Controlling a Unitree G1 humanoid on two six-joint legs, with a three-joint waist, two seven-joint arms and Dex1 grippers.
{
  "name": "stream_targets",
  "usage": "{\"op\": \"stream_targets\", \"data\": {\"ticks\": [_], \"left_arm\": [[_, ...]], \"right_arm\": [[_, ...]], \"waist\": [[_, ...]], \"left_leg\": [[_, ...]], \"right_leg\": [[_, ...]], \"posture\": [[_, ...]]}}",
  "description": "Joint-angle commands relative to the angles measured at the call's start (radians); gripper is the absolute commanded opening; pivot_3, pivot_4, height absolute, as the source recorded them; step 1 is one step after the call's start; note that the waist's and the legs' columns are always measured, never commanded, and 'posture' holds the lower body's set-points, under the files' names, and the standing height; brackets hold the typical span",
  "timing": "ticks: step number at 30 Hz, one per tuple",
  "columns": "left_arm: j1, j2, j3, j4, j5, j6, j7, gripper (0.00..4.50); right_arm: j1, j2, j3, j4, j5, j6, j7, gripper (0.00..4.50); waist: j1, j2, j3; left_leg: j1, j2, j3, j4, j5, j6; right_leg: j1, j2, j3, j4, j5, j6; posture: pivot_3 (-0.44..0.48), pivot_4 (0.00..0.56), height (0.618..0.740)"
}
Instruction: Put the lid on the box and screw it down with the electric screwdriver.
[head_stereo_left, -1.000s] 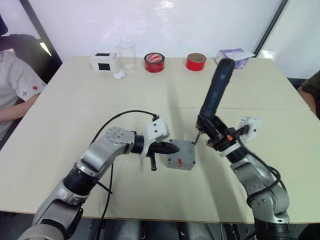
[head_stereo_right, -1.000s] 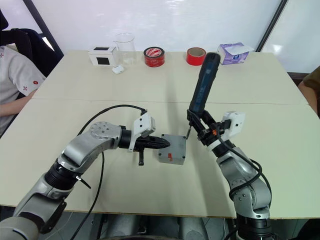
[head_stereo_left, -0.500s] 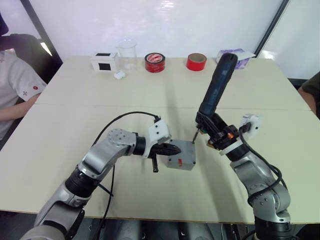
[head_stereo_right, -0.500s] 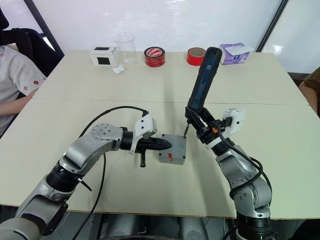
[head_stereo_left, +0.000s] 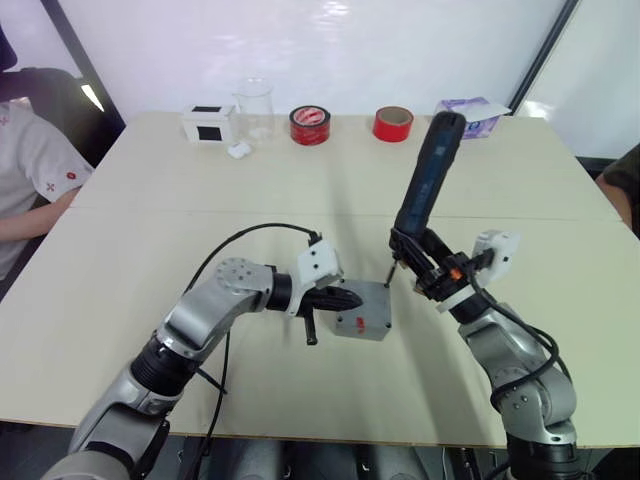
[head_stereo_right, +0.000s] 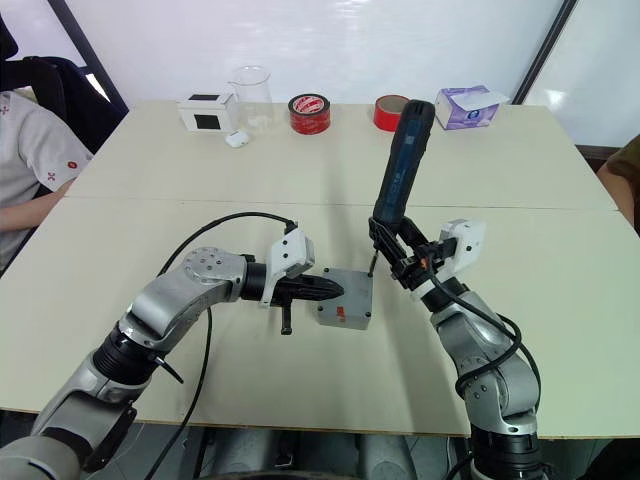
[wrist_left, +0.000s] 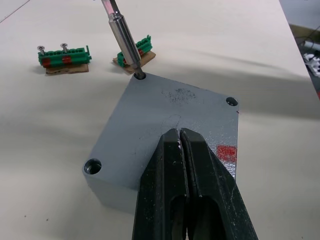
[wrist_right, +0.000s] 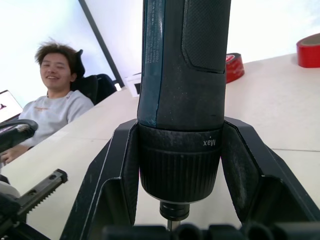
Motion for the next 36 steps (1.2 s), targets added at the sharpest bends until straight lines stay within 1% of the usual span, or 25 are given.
{"op": "stream_targets", "data": {"ticks": [1,7,11,13,19,20,23,29,33,36], "left_arm": [[0.007,0.007,0.005,-0.023,0.002,0.012,-0.001,0.00],[0.012,0.007,0.004,-0.029,0.002,0.019,0.003,0.00],[0.018,0.000,0.007,-0.030,-0.007,0.030,0.003,0.00],[0.018,-0.006,0.010,-0.021,-0.010,0.032,0.005,0.00],[0.035,-0.010,0.008,-0.018,-0.007,0.024,0.012,0.00],[0.038,-0.012,0.010,-0.017,-0.009,0.024,0.013,0.00],[0.042,-0.019,0.012,-0.009,-0.008,0.021,0.018,0.00],[0.064,-0.028,0.001,-0.001,0.000,0.017,0.023,0.00],[0.077,-0.034,-0.004,-0.010,0.003,0.020,0.031,0.00],[0.085,-0.035,-0.008,-0.017,0.007,0.019,0.032,0.00]], "right_arm": [[0.002,0.012,-0.002,-0.023,-0.015,-0.043,0.003,1.83],[0.040,0.012,0.028,-0.035,-0.060,-0.068,0.008,1.83],[0.125,0.016,0.120,-0.074,-0.142,-0.091,0.003,1.83],[0.151,0.017,0.139,-0.070,-0.164,-0.107,0.007,1.83],[0.168,-0.016,0.117,-0.023,-0.192,-0.111,0.012,1.83],[0.167,-0.020,0.113,-0.024,-0.180,-0.101,0.014,1.83],[0.160,-0.029,0.109,-0.021,-0.177,-0.093,0.015,1.83],[0.171,-0.078,0.139,0.012,-0.242,-0.104,0.035,1.83],[0.175,-0.082,0.137,0.030,-0.256,-0.108,0.028,1.83],[0.188,-0.067,0.138,0.029,-0.227,-0.120,0.048,1.83]], "waist": [[0.000,0.000,0.000],[0.000,0.000,-0.001],[0.000,-0.001,-0.003],[0.000,-0.004,-0.006],[-0.001,-0.007,-0.008],[-0.001,-0.007,-0.008],[0.001,-0.008,-0.009],[0.001,-0.010,-0.013],[0.003,-0.014,-0.023],[0.004,-0.016,-0.027]], "left_leg": [[0.000,0.000,0.000,0.000,0.000,0.000],[0.001,0.000,0.000,0.000,0.000,0.000],[0.001,0.000,0.000,0.000,0.000,0.000],[0.002,0.000,0.000,0.000,0.000,0.000],[0.008,0.001,0.000,0.000,0.000,0.000],[0.011,0.001,0.000,-0.001,0.000,0.000],[0.019,0.002,-0.001,-0.001,-0.003,0.004],[0.019,0.003,-0.001,-0.001,-0.003,0.004],[0.020,0.003,-0.002,-0.001,-0.003,0.004],[0.021,0.003,-0.003,-0.001,-0.003,0.004]], "right_leg": [[0.000,0.000,0.000,0.000,0.000,0.000],[0.001,0.000,0.000,0.000,0.000,0.000],[0.001,0.000,0.000,0.000,0.000,0.000],[0.002,0.000,0.000,0.000,0.000,0.000],[0.008,0.001,0.000,0.000,-0.001,-0.001],[0.011,0.001,0.000,0.000,-0.003,-0.004],[0.020,0.001,-0.001,-0.002,-0.005,-0.006],[0.020,0.000,-0.001,-0.002,-0.005,-0.006],[0.021,0.000,-0.002,-0.002,-0.005,-0.007],[0.023,-0.001,-0.003,-0.003,-0.006,-0.008]], "posture": [[0.000,0.150,0.740],[0.000,0.150,0.740],[0.000,0.150,0.740],[0.000,0.150,0.740],[0.000,0.150,0.740],[0.000,0.150,0.740],[0.000,0.150,0.740],[0.000,0.150,0.740],[0.000,0.150,0.740],[0.000,0.150,0.740]]}}
